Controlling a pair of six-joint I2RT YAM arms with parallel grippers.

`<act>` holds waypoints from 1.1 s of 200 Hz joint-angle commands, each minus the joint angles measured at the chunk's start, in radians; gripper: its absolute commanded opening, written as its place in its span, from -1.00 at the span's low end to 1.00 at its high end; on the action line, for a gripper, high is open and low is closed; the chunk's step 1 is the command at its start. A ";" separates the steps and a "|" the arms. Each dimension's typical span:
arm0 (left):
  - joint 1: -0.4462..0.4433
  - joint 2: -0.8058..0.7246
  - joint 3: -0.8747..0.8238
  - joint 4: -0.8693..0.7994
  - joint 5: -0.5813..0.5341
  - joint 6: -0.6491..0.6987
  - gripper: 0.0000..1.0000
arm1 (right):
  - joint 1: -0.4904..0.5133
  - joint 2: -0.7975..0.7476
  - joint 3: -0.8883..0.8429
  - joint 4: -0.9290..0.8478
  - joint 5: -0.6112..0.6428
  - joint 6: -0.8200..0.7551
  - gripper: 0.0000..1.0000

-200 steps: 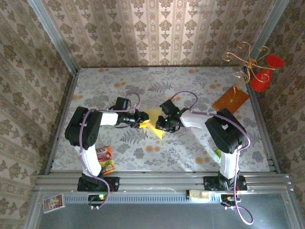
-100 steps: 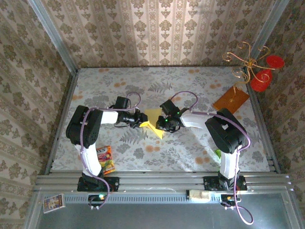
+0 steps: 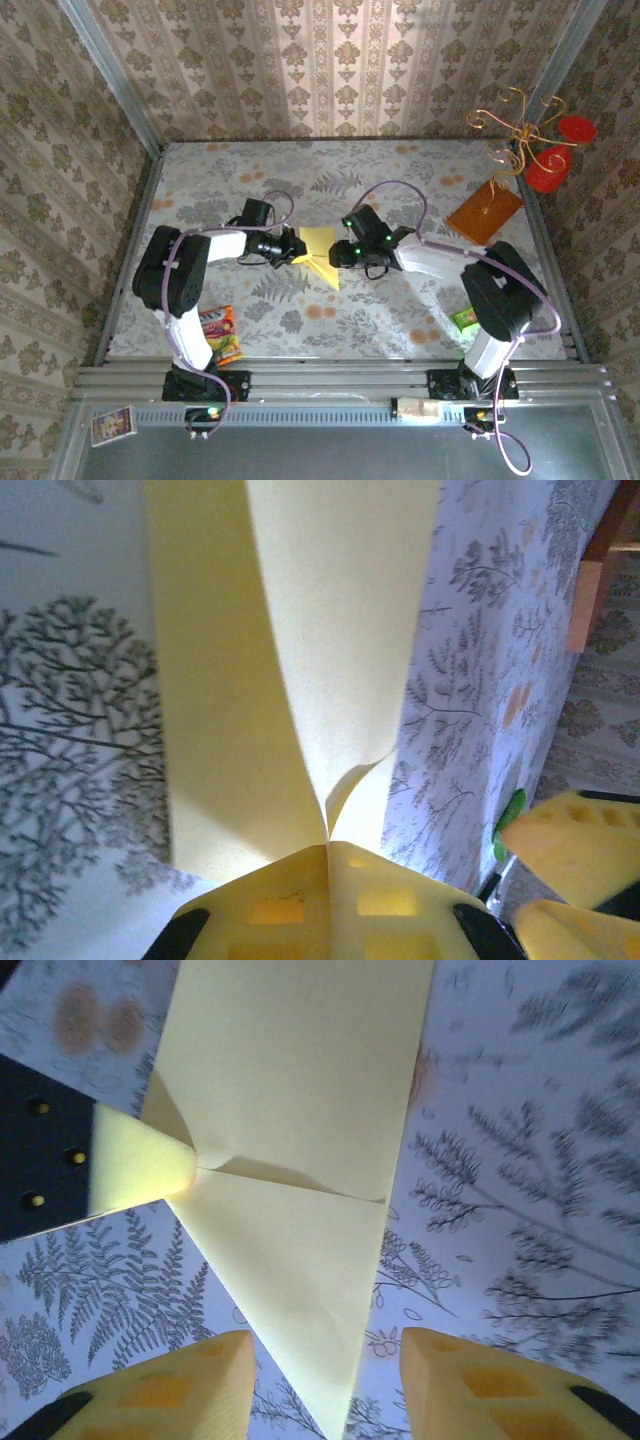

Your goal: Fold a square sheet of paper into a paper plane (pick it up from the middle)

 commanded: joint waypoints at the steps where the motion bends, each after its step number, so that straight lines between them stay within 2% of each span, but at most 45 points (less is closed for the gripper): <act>1: -0.035 -0.058 0.042 -0.067 -0.101 -0.024 -0.88 | 0.026 -0.076 -0.054 0.004 0.136 -0.136 -0.09; 32: -0.057 -0.066 0.083 -0.122 -0.182 -0.040 -0.87 | 0.122 -0.102 -0.074 0.006 0.293 -0.243 -0.09; 40: -0.093 -0.065 0.097 -0.146 -0.198 -0.036 -0.87 | 0.145 -0.091 -0.071 0.009 0.313 -0.261 -0.09; 92: -0.117 -0.061 0.112 -0.175 -0.233 -0.062 -0.87 | 0.260 0.059 0.006 0.013 0.414 -0.260 -0.17; 220: -0.117 -0.063 0.115 -0.173 -0.222 -0.083 -0.87 | 0.274 0.169 0.042 0.044 0.501 -0.217 -0.30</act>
